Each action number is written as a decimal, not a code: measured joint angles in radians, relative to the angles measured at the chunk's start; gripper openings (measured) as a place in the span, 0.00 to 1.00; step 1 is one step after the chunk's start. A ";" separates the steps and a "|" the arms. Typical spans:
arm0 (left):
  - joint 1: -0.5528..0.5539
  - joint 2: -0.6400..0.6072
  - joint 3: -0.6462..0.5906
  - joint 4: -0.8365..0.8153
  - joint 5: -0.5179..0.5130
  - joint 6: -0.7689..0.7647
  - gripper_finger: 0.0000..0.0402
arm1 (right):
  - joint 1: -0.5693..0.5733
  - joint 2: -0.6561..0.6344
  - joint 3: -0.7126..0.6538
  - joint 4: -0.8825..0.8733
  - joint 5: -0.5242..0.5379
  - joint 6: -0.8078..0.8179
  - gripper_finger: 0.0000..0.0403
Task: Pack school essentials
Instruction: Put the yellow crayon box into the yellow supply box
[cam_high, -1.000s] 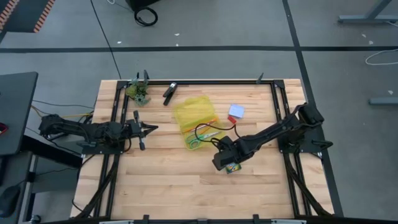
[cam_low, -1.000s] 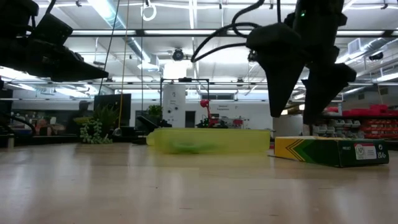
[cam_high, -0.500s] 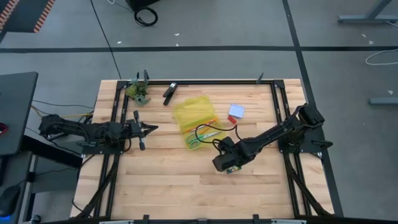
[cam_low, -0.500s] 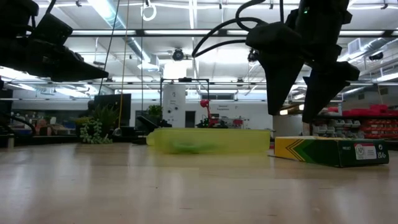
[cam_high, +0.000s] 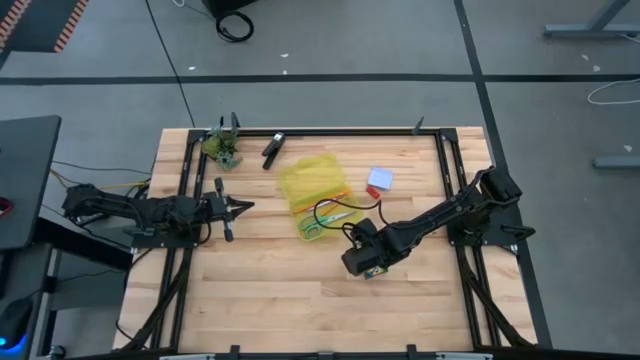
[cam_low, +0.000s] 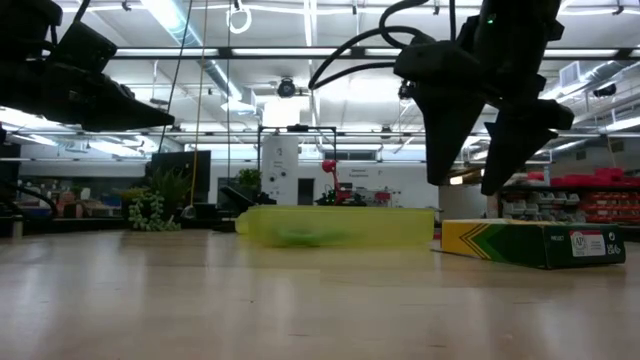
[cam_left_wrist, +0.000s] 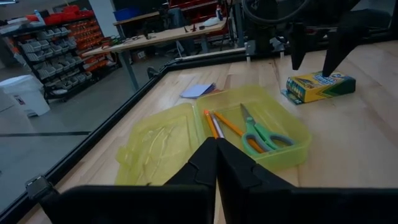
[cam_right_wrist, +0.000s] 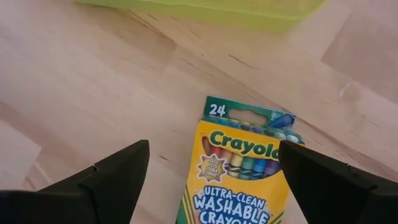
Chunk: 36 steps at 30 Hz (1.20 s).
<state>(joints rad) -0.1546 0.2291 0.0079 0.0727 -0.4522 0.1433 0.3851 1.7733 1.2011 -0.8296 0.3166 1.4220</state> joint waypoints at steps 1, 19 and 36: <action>0.000 0.000 0.000 0.000 0.000 0.000 0.03 | 0.000 0.000 0.000 0.001 0.003 0.000 0.90; 0.000 0.000 0.000 0.000 0.000 0.000 0.02 | 0.000 0.000 0.000 0.001 0.032 -0.012 0.90; 0.000 0.000 0.000 -0.001 0.000 0.000 0.03 | 0.000 0.001 -0.021 -0.009 0.032 0.000 0.90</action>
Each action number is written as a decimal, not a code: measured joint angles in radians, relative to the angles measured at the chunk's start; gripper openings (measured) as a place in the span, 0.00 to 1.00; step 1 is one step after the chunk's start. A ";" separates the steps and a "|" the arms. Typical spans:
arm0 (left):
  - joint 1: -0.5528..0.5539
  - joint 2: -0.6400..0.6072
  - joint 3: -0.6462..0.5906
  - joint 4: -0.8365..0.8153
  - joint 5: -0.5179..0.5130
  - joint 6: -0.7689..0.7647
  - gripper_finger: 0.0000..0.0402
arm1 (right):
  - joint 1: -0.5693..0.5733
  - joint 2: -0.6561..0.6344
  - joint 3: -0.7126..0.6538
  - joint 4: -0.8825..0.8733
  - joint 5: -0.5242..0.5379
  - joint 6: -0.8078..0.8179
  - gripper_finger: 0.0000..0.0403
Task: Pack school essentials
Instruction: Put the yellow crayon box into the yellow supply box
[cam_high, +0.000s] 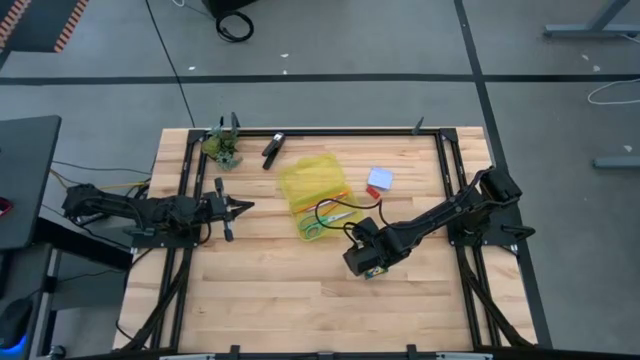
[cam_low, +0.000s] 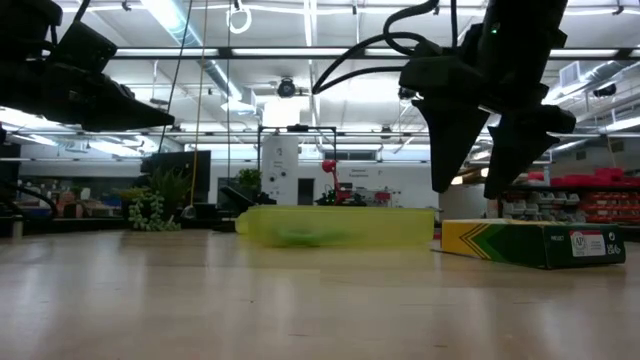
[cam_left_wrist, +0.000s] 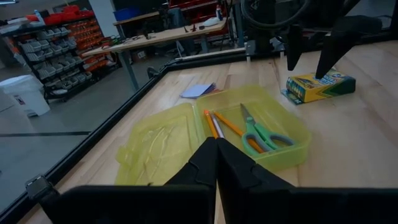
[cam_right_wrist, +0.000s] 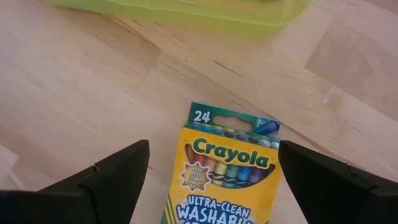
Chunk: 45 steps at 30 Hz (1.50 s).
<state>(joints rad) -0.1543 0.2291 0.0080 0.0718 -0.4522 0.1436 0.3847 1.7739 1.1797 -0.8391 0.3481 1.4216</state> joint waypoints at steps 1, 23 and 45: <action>0.000 0.000 0.000 0.000 0.000 0.000 0.03 | 0.000 0.000 0.000 0.000 0.000 0.000 0.90; 0.000 0.000 0.000 0.000 0.000 0.000 0.05 | -0.011 0.000 0.000 -0.014 -0.112 0.079 0.90; 0.000 0.000 0.000 0.000 0.000 0.000 0.02 | -0.031 0.018 -0.003 -0.051 -0.210 0.031 0.99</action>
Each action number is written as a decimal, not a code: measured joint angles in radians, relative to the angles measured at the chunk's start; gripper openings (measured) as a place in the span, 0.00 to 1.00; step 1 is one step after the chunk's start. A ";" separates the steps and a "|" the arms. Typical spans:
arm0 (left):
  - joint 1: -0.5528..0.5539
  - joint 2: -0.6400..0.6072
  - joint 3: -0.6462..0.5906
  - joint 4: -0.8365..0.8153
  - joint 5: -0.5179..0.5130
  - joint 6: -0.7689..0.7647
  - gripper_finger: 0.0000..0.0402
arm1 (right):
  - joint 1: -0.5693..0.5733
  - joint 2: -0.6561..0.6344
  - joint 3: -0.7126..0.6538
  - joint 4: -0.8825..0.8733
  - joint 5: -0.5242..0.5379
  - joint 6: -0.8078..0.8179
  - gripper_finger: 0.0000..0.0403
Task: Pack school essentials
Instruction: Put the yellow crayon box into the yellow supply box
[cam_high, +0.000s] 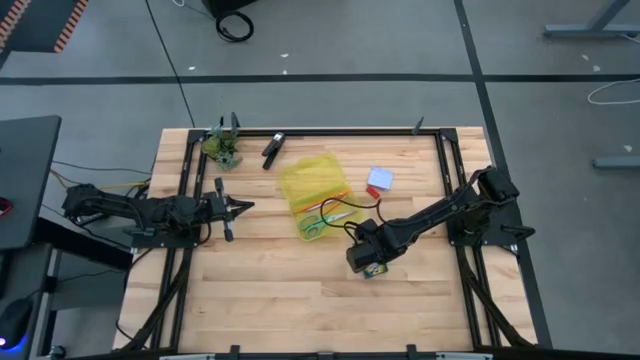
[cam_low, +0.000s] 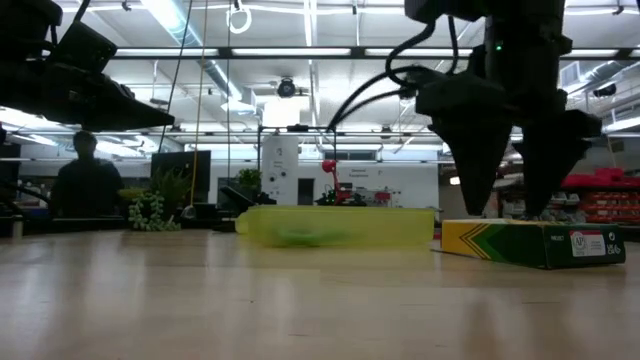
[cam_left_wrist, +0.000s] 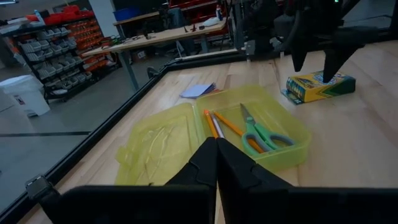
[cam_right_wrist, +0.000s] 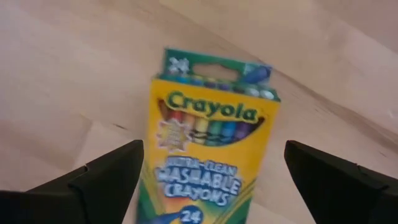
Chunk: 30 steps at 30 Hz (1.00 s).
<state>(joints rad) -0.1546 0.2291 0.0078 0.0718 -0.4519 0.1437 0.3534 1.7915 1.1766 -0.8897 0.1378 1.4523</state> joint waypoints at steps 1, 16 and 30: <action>0.000 0.000 0.000 0.000 0.000 0.000 0.02 | 0.000 0.005 -0.001 -0.002 -0.009 -0.004 0.99; 0.000 0.016 0.000 0.004 0.000 0.000 0.02 | -0.004 0.067 0.004 0.069 -0.071 -0.013 0.99; 0.000 0.019 0.000 0.006 -0.001 -0.001 0.02 | -0.005 0.112 0.001 0.076 -0.078 -0.027 0.99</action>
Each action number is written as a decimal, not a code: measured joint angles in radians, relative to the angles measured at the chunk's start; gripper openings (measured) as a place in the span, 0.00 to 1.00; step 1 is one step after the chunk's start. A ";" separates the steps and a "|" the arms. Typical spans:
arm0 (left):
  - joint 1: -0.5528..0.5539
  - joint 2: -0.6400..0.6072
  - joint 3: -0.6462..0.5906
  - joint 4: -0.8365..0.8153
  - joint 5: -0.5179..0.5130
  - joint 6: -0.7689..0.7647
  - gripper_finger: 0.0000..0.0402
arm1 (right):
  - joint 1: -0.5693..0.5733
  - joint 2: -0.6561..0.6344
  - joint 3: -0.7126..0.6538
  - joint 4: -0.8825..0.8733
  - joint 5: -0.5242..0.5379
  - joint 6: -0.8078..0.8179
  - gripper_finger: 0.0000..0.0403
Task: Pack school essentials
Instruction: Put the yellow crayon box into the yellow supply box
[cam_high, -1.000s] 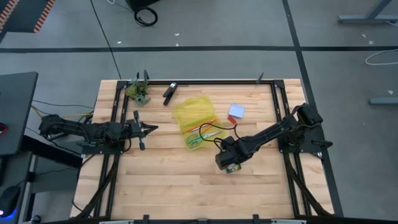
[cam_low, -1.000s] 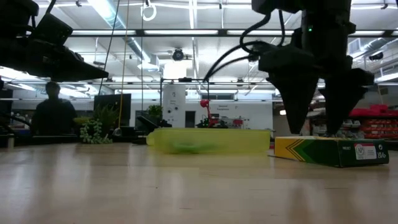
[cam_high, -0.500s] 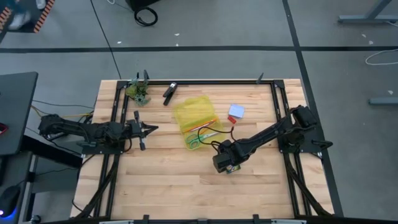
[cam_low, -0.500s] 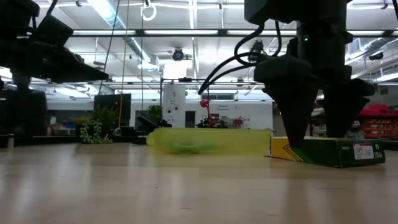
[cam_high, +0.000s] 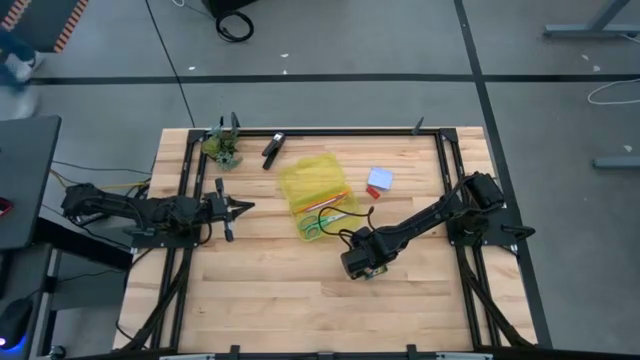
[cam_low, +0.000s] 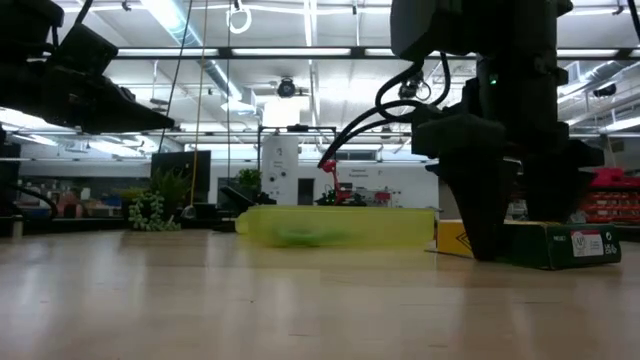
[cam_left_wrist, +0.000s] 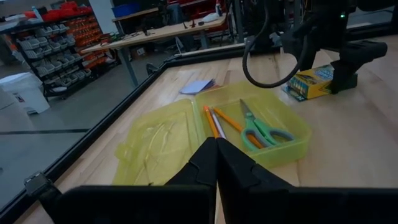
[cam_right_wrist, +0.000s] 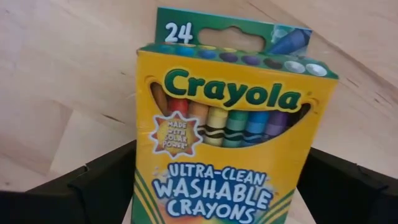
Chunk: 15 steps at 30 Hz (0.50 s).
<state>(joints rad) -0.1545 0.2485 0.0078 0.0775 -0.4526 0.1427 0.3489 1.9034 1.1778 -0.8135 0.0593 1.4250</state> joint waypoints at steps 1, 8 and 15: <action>0.000 0.000 0.000 0.000 0.000 0.000 0.02 | 0.000 0.000 0.000 -0.002 0.002 0.006 0.99; 0.000 0.000 0.000 0.000 0.000 -0.001 0.05 | 0.000 -0.003 -0.002 -0.002 0.010 0.004 0.92; 0.000 0.000 0.000 0.000 0.000 -0.001 0.02 | 0.000 -0.004 -0.002 -0.006 0.013 -0.012 0.86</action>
<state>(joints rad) -0.1545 0.2485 0.0078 0.0776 -0.4522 0.1421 0.3492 1.8996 1.1763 -0.8199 0.0718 1.4128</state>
